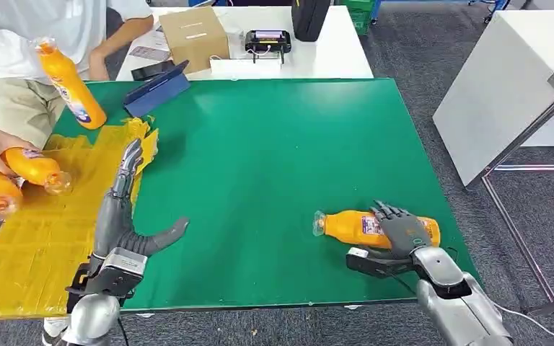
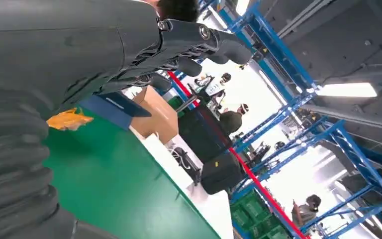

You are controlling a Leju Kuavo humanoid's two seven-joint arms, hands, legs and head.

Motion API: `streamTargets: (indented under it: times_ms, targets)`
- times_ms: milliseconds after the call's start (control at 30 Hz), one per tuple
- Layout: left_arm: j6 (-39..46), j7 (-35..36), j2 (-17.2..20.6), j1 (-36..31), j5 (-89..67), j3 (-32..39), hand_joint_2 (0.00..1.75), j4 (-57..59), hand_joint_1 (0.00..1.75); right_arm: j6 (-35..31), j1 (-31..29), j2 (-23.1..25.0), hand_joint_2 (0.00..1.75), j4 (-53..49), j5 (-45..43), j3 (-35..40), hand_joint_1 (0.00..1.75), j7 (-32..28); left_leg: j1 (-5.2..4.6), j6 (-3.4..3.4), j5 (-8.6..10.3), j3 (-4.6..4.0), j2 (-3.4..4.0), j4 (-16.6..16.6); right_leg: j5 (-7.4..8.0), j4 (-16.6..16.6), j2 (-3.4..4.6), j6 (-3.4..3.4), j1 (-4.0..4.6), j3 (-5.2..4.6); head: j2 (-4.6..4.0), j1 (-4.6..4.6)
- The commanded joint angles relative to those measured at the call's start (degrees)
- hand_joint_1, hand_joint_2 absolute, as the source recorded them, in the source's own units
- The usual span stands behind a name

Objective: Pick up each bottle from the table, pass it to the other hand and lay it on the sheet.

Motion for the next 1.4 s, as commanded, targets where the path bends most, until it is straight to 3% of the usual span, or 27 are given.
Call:
streamTargets:
  times_ms: [33,200,233,733,767,800,833,867,900,1400]
  targets:
    - [0.29,0.02,0.16,-1.84,0.75,-1.57,1.75,3.31,0.00,-0.92,-0.75,0.72,0.00,7.06,-0.64,2.90,0.00,1.06,0.09,-0.07,-0.04,0.23,-0.19,-0.06,-0.05,-0.12,0.09,-0.09,0.05,0.31,0.00,0.00]
    - [-0.16,0.46,-0.04,-1.59,0.56,-1.46,1.75,2.93,0.00,-2.13,-0.71,1.21,0.00,5.81,0.59,2.69,0.00,1.80,0.09,-0.03,-0.03,0.22,-0.17,-0.04,-0.05,-0.11,0.09,-0.07,0.03,0.34,0.00,0.02]
    - [-0.16,0.46,-0.07,-1.51,0.55,-1.48,1.75,2.90,0.00,-2.14,-0.66,1.22,1.75,5.73,0.60,2.66,0.00,1.81,0.10,-0.06,-0.09,0.30,-0.19,-0.03,-0.11,-0.09,0.16,-0.11,0.03,0.42,0.00,0.00]
    - [-0.24,0.63,-0.25,-1.09,0.27,-1.42,1.75,2.74,0.00,-2.06,-0.30,1.65,1.75,6.29,1.92,2.10,0.00,3.12,0.12,-0.05,-0.05,0.35,-0.24,-0.01,-0.07,-0.11,0.14,-0.11,0.05,0.43,0.00,0.00]
    - [-0.28,0.64,-0.24,-1.08,0.26,-1.42,1.75,2.74,0.00,-1.95,-0.30,1.70,1.75,6.36,1.96,2.01,0.10,3.14,0.13,-0.06,-0.06,0.39,-0.26,-0.02,-0.08,-0.13,0.16,-0.13,0.06,0.46,0.00,0.02]
    - [-0.24,0.64,-0.28,-1.08,0.25,-1.46,1.75,2.79,0.00,-1.90,-0.31,1.64,1.75,6.56,1.87,1.97,0.89,3.08,0.13,-0.06,-0.06,0.42,-0.27,-0.02,-0.08,-0.12,0.16,-0.14,0.05,0.44,0.00,0.00]
    - [-0.22,0.59,-0.23,-1.12,0.23,-1.54,1.75,2.84,0.00,-1.50,-0.49,1.55,1.75,7.13,1.91,2.02,1.41,3.08,0.13,-0.07,-0.05,0.45,-0.27,-0.04,-0.08,-0.13,0.18,-0.15,0.05,0.42,0.00,0.00]
    - [-0.17,0.55,-0.23,-1.14,0.25,-1.62,1.75,2.89,0.00,-1.12,-0.60,1.39,1.75,7.66,2.03,2.12,1.62,3.02,0.11,-0.05,-0.03,0.42,-0.27,-0.01,-0.07,-0.10,0.14,-0.14,0.03,0.35,0.00,0.00]
    - [-0.16,0.55,-0.22,-1.17,0.25,-1.63,1.75,2.92,0.00,-1.07,-0.61,1.35,1.75,7.78,2.06,2.14,1.73,2.99,0.13,-0.06,-0.04,0.46,-0.26,-0.02,-0.08,-0.13,0.19,-0.16,0.05,0.39,0.00,0.02]
    - [-0.27,0.68,-0.07,-1.02,0.34,-1.79,1.75,2.76,0.00,-1.79,-0.97,2.68,1.75,8.23,1.60,1.46,1.75,2.62,0.07,0.01,0.01,0.44,-0.19,-0.06,0.01,-0.14,0.09,-0.04,0.01,0.52,0.00,0.02]
